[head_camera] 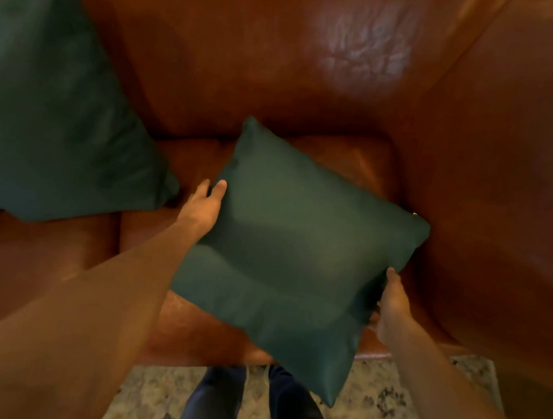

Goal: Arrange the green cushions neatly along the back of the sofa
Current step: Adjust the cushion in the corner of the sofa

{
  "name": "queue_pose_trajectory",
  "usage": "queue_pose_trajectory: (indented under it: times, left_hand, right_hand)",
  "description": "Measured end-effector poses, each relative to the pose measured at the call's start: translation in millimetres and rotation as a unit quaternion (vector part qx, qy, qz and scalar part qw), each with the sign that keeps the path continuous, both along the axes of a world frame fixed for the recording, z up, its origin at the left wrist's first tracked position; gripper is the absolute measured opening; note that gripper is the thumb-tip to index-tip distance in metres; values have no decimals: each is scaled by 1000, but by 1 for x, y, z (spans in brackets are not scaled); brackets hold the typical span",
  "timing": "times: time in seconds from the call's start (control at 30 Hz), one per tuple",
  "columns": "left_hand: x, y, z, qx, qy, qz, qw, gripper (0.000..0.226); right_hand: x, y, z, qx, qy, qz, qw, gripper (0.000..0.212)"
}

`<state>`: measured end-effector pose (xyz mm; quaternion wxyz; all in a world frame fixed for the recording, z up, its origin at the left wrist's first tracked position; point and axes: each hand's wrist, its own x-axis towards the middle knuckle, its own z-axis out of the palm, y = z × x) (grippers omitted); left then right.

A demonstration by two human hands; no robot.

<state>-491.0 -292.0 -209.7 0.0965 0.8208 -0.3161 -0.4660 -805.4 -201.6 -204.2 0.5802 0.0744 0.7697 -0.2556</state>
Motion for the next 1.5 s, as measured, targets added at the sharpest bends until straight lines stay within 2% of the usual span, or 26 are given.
queue_pose_trajectory:
  times: [0.13,0.23,0.27,0.4,0.47,0.53,0.6,0.7,0.8,0.93,1.07,1.2,1.33,1.37,1.43,1.5]
  left_hand:
    - [-1,7,-2,-17,21,7,1000,78]
    - [7,16,0,-39,99,91,990,100]
    - [11,19,1,-44,128,114,984,99]
    - [9,19,34,-66,211,175,959,65]
    - [15,13,42,-104,232,211,944,50]
    - [20,-1,54,-153,258,231,926,47]
    - [23,-19,71,-201,292,232,906,44]
    - [32,-47,90,-276,324,248,870,52]
    - [42,-63,94,-285,321,289,855,58]
    - [37,-62,85,-258,308,294,867,34]
    - [41,-60,71,-221,307,324,867,28]
    - [51,-66,67,-208,295,317,877,36]
    - [64,-70,67,-158,250,330,896,59]
    - [68,-72,68,-140,242,335,900,63]
    - [75,-76,66,-113,245,343,900,71]
    - [74,-83,66,-95,269,336,898,71]
  right_hand:
    - [2,-2,-1,-3,-14,12,1000,62]
    - [4,-2,4,-7,-27,10,1000,60]
    - [5,-3,7,-9,-33,13,999,60]
    - [6,-17,25,-84,-29,30,996,43]
    - [8,-41,35,-134,-25,29,990,44]
    - [10,-72,46,-170,-28,15,985,45]
    - [15,-109,58,-218,-30,-2,975,36]
    - [25,-162,82,-285,-10,-11,959,31]
    - [33,-193,91,-296,19,-7,955,32]
    - [42,-204,79,-278,30,6,960,32]
    - [51,-206,69,-259,24,-4,965,31]
    - [54,-210,70,-264,20,-12,964,28]
    - [49,-208,64,-276,9,-57,960,28]
    - [49,-205,60,-259,3,-84,962,30]
    - [51,-195,44,-200,-38,-129,970,48]
    - [58,-185,28,-148,-106,-128,975,63]
